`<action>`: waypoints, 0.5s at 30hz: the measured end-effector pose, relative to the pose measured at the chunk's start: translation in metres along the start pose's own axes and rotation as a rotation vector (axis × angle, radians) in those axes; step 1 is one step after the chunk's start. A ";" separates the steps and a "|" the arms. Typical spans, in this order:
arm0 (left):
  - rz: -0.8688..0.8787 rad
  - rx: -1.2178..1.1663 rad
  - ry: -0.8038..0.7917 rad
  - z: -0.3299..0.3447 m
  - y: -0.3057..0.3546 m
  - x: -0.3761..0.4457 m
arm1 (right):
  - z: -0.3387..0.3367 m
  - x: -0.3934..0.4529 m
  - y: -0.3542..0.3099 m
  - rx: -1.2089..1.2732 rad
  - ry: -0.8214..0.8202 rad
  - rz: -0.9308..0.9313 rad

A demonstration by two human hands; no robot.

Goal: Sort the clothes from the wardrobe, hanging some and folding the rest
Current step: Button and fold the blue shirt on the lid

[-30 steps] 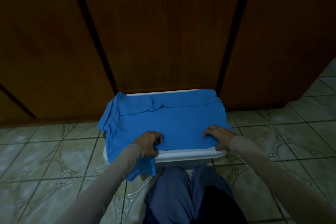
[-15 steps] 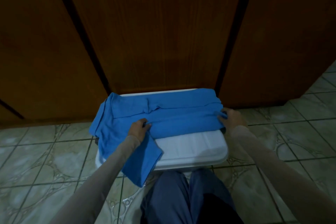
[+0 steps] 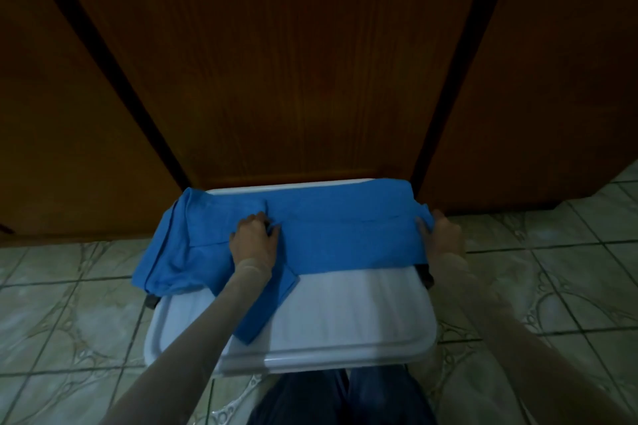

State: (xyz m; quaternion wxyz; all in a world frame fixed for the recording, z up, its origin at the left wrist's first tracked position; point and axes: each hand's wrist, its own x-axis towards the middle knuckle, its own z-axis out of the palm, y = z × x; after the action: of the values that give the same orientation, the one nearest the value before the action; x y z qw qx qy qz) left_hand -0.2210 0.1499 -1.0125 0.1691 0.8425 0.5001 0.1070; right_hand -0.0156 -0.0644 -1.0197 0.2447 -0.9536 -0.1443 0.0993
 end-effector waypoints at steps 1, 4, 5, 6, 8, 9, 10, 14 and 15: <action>0.008 0.042 0.013 0.003 0.000 -0.001 | 0.001 0.001 0.001 -0.010 0.001 -0.004; 0.035 0.169 0.015 0.010 0.000 -0.004 | 0.002 0.004 0.002 -0.027 -0.003 -0.026; 0.045 0.206 0.016 0.011 0.001 -0.005 | 0.001 0.005 0.003 -0.020 0.001 -0.042; 0.052 0.236 0.019 0.012 0.002 -0.006 | 0.000 0.006 0.002 -0.001 0.009 -0.061; 0.075 0.285 0.022 0.013 0.005 -0.008 | -0.002 0.004 0.002 0.035 0.032 -0.108; 0.086 0.304 0.022 0.014 0.008 -0.010 | -0.003 0.004 0.001 0.043 0.040 -0.120; 0.088 0.320 0.019 0.014 0.010 -0.011 | -0.003 0.003 0.001 0.039 0.037 -0.118; 0.036 0.324 -0.018 0.013 0.018 -0.011 | -0.001 -0.001 -0.002 -0.028 0.123 -0.159; 0.028 0.328 -0.029 0.012 0.020 -0.010 | -0.001 0.000 -0.003 -0.094 0.183 -0.225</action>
State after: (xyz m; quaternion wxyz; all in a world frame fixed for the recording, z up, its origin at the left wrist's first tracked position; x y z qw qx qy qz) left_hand -0.2058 0.1300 -1.0164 0.0352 0.8673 0.4964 0.0140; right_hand -0.0164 -0.0625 -1.0178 0.2218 -0.9468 -0.2320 -0.0228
